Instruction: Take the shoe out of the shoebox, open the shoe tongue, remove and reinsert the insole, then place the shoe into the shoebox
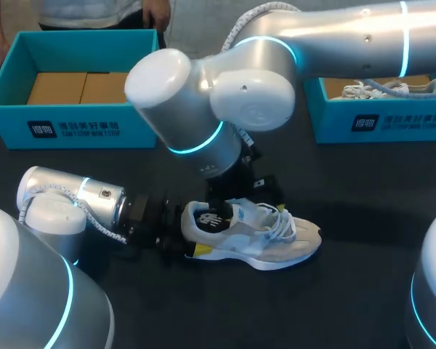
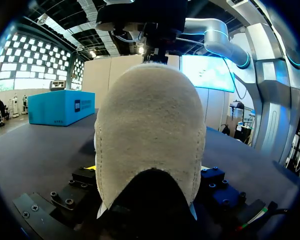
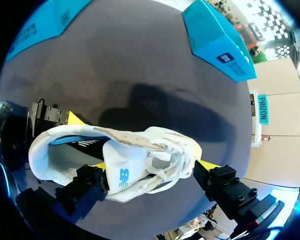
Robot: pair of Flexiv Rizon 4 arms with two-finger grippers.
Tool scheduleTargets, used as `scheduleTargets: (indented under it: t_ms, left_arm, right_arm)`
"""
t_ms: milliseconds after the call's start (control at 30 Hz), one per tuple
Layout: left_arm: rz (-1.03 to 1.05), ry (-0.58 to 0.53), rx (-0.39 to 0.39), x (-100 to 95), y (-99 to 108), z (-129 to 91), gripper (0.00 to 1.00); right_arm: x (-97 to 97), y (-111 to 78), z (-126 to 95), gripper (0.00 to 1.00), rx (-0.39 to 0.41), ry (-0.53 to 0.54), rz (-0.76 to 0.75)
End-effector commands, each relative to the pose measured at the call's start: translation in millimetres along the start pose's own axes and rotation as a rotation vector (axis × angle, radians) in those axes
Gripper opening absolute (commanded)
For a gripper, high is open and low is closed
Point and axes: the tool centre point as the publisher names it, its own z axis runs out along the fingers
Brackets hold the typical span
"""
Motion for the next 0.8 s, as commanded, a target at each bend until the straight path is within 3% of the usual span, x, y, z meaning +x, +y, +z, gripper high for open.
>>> scheduleTargets:
  t_ms: [33, 167, 267, 400, 800]
  left_arm:
    - [-0.001, -0.002, -0.001, -0.8, 2, 1, 0.0]
    - [-0.001, -0.002, -0.001, -0.8, 2, 1, 0.0]
    - [-0.001, -0.002, -0.001, -0.8, 2, 1, 0.0]
    - [-0.001, -0.002, -0.001, -0.8, 2, 1, 0.0]
    - [-0.001, -0.002, -0.001, -0.8, 2, 1, 0.0]
  right_arm:
    - [-1.8, -2.8, 10, 0.98, 0.012, 0.049, 0.699]
    - [-0.1, -4.3, 9, 0.62, 0.029, 0.056, 0.691]
    - [0.6, -6.1, 8, 0.5, 0.041, 0.059, 0.686]
    - [-1.6, -10.4, 3, 0.46, 0.052, 0.059, 0.683]
    - [0.2, -22.2, -12, 0.47, 0.085, 0.057, 0.649]
